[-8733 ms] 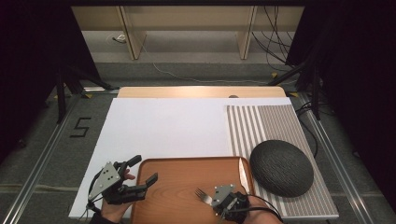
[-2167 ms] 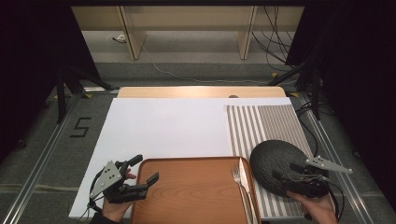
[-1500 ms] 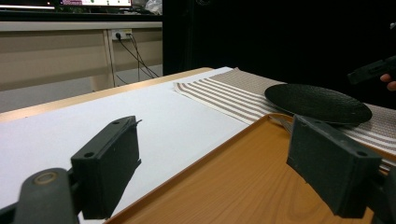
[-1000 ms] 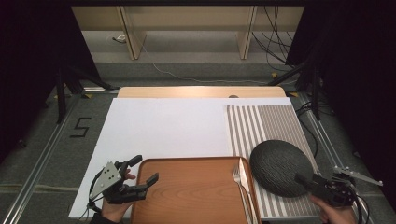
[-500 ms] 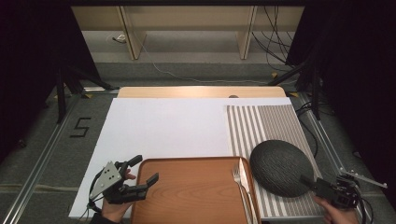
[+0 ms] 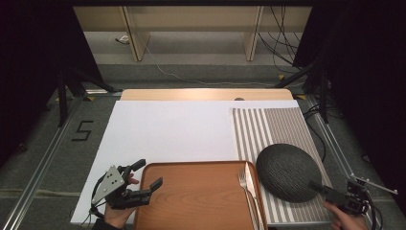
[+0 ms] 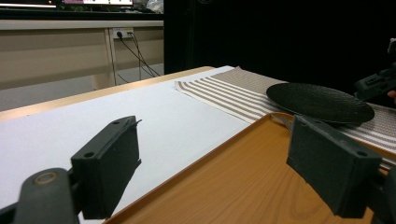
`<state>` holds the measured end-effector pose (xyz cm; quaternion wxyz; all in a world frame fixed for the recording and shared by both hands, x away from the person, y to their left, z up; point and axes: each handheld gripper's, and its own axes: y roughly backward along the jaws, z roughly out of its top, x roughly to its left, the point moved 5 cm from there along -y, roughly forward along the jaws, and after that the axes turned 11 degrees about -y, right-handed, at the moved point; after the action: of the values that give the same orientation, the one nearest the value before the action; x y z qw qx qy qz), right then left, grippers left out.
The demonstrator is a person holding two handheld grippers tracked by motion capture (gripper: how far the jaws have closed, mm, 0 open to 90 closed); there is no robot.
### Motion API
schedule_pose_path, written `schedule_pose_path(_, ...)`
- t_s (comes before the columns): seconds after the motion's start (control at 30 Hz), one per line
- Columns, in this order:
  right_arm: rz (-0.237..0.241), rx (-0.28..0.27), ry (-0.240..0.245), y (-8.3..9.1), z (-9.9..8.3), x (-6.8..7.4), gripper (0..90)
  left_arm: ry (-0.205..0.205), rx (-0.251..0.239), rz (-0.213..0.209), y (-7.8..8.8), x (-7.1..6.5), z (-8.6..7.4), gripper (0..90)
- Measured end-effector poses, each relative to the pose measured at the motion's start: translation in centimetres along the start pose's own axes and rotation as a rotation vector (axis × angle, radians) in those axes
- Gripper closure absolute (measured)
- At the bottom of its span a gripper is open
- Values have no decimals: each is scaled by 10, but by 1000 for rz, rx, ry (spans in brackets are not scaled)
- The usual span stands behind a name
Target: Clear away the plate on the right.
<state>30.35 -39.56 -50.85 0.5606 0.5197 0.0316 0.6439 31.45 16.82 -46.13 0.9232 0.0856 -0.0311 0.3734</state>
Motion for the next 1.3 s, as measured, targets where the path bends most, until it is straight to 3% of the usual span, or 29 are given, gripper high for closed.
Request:
schedule_pose_path(0.03,45,15,-49,-1,0,-1,270,0,0,0,0,0,0,162)
schedule_pose_path(0.07,58,22,-67,-2,-1,-1,271,0,1,-1,0,0,0,162)
schedule_pose_path(0.67,67,56,-90,-8,-4,-3,304,-2,2,-2,0,0,0,163)
schedule_pose_path(1.1,156,80,-222,-11,-5,-7,345,-3,5,-5,-1,-1,0,164)
schedule_pose_path(1.3,170,84,-259,-13,-6,-7,364,-3,6,-5,-1,-1,-1,164)
